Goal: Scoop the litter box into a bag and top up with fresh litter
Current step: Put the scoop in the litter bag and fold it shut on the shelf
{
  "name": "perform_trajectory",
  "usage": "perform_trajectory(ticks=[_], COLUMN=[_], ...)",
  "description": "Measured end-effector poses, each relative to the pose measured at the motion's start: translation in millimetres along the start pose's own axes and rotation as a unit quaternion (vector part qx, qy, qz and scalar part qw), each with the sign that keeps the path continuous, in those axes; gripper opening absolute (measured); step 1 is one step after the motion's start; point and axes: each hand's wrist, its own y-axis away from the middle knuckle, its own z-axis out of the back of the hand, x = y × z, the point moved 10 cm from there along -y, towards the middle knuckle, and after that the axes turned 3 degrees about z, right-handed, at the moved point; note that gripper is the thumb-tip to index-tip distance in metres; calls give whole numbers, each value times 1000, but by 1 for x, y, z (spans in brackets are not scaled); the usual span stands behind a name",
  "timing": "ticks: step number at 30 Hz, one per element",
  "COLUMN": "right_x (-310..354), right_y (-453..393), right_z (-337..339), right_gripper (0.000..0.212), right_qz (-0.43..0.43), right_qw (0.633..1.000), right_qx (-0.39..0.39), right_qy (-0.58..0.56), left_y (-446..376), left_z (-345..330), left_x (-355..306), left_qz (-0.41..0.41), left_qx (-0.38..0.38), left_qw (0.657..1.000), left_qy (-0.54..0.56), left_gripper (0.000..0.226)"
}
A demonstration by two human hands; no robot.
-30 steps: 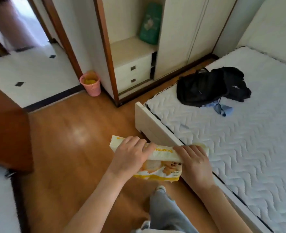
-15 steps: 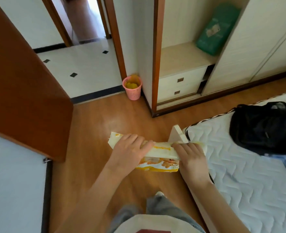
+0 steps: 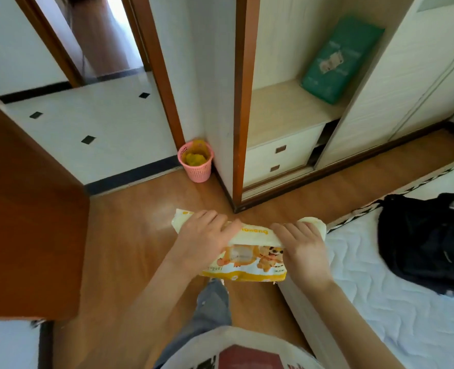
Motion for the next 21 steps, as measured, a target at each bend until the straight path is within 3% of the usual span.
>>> perform_trajectory(ticks=[3,5,8,11,15,18,21], right_x=[-15,-24,-45,-68,-107,-139,-179], right_y=[-40,-66,-100,-132,-168,-190,-206], right_z=[-23,-33,-42,-50,-58,-63,-73], right_gripper=[24,31,19,36,40,26,27], right_qz=[-32,-48,-87,-116,-131,-130,-135], right_qw=[999,999,996,992,988,988,988], right_qx=[7,11,9,21,30,19,24], right_qy=[9,11,35,49,70,75,72], left_y=[-39,-65,-108,-151,-204,-245,-284], left_z=[-19,-28,-32,-40,-53,-61,-75], left_x=[36,57,80,102,115,117,114], left_qz=[-40,-57,-90,-109,-128,-136,-136], left_qx=[2,26,32,29,22,10,0], left_qw=[999,998,995,992,990,989,990], left_qy=[13,16,32,49,62,63,45], left_gripper=[43,51,64,67,60,53,44])
